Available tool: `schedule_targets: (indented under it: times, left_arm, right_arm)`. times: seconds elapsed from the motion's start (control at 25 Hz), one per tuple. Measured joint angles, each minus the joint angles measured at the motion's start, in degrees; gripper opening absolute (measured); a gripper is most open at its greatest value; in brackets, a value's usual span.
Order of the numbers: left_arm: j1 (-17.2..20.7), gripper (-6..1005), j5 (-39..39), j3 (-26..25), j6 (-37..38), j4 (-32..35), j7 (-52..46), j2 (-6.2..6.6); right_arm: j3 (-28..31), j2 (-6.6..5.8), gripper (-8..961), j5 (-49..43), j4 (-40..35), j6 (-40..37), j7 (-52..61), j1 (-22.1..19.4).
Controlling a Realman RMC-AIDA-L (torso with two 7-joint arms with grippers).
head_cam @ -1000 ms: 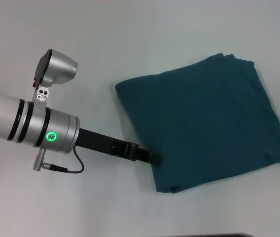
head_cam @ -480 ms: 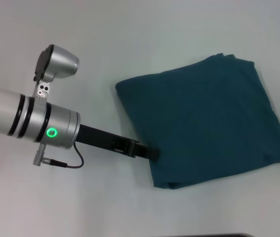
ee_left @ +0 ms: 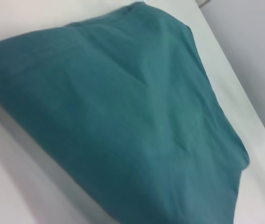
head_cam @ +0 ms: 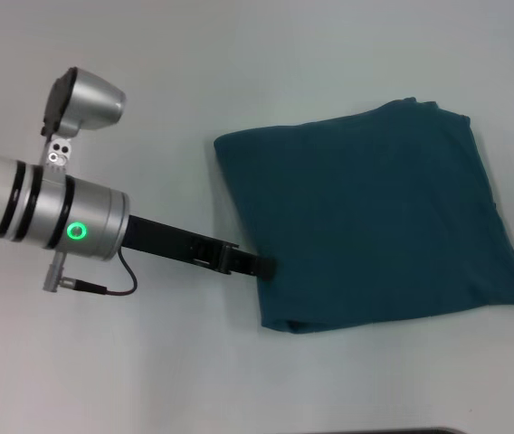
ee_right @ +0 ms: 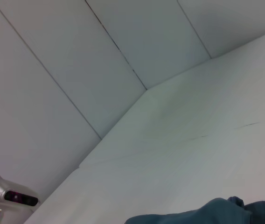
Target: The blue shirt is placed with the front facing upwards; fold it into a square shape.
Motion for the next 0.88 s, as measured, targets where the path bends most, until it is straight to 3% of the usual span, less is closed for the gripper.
schedule_targets:
  times: [0.88]
  left_arm:
    - [1.9, 112, 0.5, -3.0, 0.0, -0.1, -0.1, 4.36]
  right_arm:
    - [-0.1, -0.02, 837, -0.2, -0.2, -0.1, 0.1, 0.9]
